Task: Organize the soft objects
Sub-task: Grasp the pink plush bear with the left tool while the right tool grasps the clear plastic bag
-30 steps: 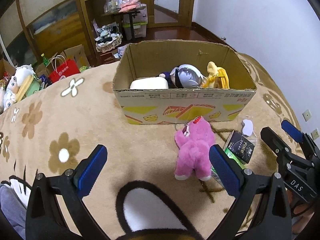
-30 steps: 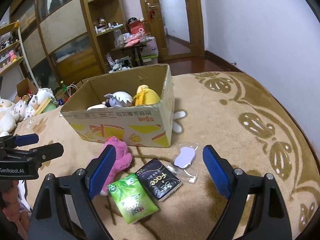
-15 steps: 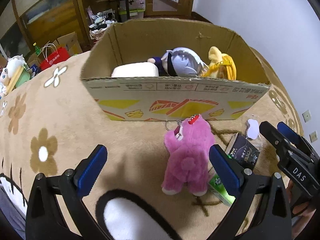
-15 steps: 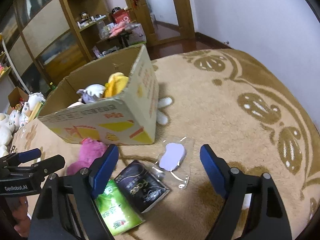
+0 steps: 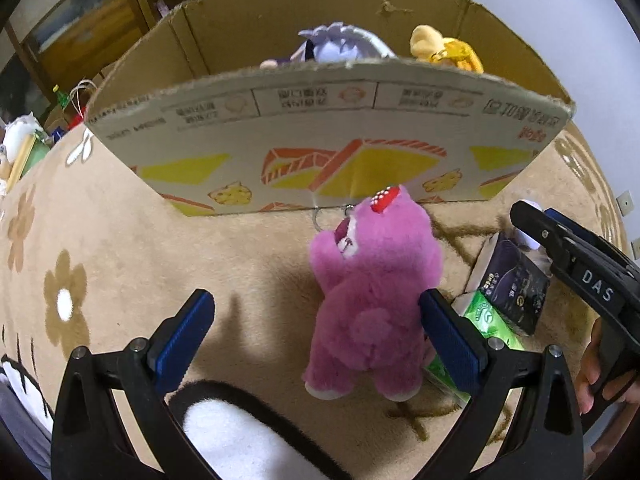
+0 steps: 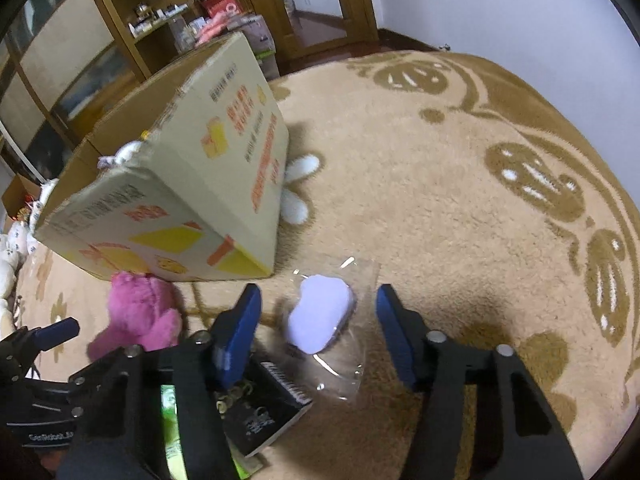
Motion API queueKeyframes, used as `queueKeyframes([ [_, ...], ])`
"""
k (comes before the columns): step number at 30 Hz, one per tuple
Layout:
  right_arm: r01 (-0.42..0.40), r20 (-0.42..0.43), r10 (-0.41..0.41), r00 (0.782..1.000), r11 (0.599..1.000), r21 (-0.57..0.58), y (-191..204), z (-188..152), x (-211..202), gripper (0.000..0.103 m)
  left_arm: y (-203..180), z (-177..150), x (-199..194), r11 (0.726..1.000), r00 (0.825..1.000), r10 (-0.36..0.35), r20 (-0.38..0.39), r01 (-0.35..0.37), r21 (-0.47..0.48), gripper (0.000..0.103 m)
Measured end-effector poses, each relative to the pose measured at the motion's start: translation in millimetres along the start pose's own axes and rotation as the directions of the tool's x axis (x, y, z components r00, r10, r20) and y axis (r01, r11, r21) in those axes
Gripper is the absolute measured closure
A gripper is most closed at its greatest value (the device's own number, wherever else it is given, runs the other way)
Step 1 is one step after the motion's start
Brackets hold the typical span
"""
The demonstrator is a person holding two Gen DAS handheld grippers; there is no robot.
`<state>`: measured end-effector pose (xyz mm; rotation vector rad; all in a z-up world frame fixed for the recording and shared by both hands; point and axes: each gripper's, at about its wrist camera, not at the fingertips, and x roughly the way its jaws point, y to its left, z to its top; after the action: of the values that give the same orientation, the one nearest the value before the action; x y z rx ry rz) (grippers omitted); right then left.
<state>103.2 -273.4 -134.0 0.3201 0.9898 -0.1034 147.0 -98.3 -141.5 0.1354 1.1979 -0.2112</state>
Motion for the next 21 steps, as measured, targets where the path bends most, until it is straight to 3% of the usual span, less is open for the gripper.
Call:
queueKeyframes([
  [4,0.021,-0.018,-0.022,1.000,1.000,-0.013,1.0,-0.1,6.0,0.046,0.8,-1.1,6.2,1.000,1.000,-0.006,-0.015,0.006,-0.001,0.003],
  [12,0.046,-0.023,-0.047,0.999,0.999,-0.027,1.0,0.0,8.7,0.054,-6.4,-8.5,16.2,0.991,0.989,-0.130,-0.074,0.128,-0.035,0.036],
  [16,0.054,-0.016,-0.055,0.998,0.998,-0.035,2.1,-0.8,7.2,0.058,-9.1,-16.0,23.2,0.993,0.990,-0.120,-0.077,0.120,-0.014,0.042],
  [18,0.053,-0.011,-0.054,0.999,0.998,-0.033,2.8,-2.3,4.5,0.060,-11.7,-16.4,20.4,0.993,0.990,-0.122,-0.064,0.122,-0.009,0.052],
  [21,0.051,-0.008,-0.052,0.999,0.998,-0.038,2.7,-2.3,2.3,0.062,-13.6,-16.0,15.9,0.991,0.989,-0.134,-0.056,0.134,-0.017,0.055],
])
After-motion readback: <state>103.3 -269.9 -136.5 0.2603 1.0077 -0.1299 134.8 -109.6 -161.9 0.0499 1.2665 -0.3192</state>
